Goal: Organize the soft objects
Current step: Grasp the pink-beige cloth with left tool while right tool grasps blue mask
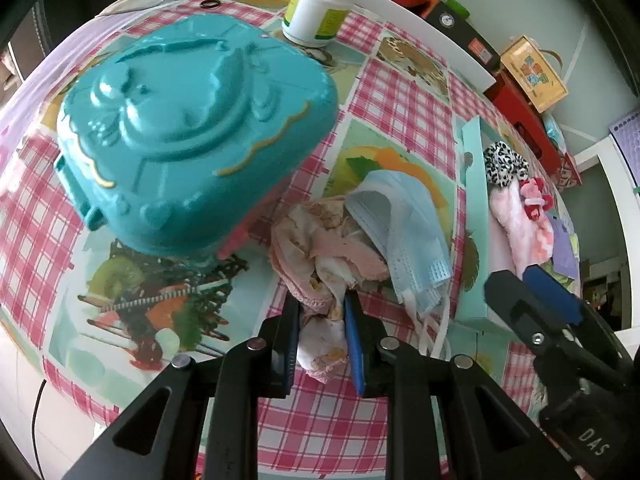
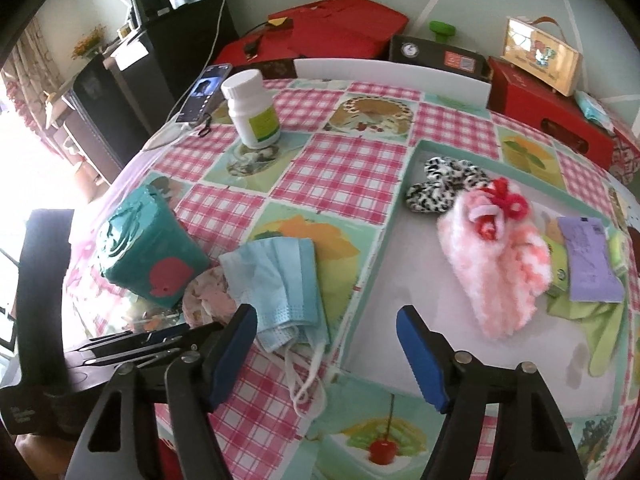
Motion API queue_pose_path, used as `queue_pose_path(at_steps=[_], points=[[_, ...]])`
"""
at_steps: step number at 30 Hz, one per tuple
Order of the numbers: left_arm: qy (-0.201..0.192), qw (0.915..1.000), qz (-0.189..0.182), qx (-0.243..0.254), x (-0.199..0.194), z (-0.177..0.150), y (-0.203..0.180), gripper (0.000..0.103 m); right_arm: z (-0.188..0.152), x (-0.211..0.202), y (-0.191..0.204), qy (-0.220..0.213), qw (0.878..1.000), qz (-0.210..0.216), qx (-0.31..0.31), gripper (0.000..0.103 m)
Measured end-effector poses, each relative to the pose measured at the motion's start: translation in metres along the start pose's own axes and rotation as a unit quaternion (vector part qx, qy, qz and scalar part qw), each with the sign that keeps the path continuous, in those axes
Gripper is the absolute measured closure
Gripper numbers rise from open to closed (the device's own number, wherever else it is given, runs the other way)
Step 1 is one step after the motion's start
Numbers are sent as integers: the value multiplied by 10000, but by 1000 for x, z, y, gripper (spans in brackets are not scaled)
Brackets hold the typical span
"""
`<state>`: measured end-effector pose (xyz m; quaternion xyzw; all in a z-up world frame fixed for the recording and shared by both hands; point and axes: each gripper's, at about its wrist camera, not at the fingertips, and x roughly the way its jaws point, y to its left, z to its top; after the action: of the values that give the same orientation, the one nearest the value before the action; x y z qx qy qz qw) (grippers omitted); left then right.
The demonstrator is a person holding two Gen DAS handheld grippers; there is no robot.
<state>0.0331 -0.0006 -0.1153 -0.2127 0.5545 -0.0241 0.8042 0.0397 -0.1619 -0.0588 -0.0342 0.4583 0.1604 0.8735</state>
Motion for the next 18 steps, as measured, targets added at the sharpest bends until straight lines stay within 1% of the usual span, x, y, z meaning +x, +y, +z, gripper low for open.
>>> queue_pose_path(at_steps=[6,9,13,16,18], points=[[-43,10000,-2,-90,-4,-2,7,81,4,13,6,83,9998,143,-58,28],[-48,9999,-9,-106,-4,-2,7,81,6,16,10,90,9996,229,-103,36],[-39,9999,-19,-166,-5,-1,11,81,11,26,15,165,9993,303,-141,38],[-44,9999,-13,-162,-5,-1,11,81,13,32,13,233,9986,471,-62,38],[-44,9999,-11,-163,-5,-2,11,81,14,36,14,262,9985,482,-79,38]])
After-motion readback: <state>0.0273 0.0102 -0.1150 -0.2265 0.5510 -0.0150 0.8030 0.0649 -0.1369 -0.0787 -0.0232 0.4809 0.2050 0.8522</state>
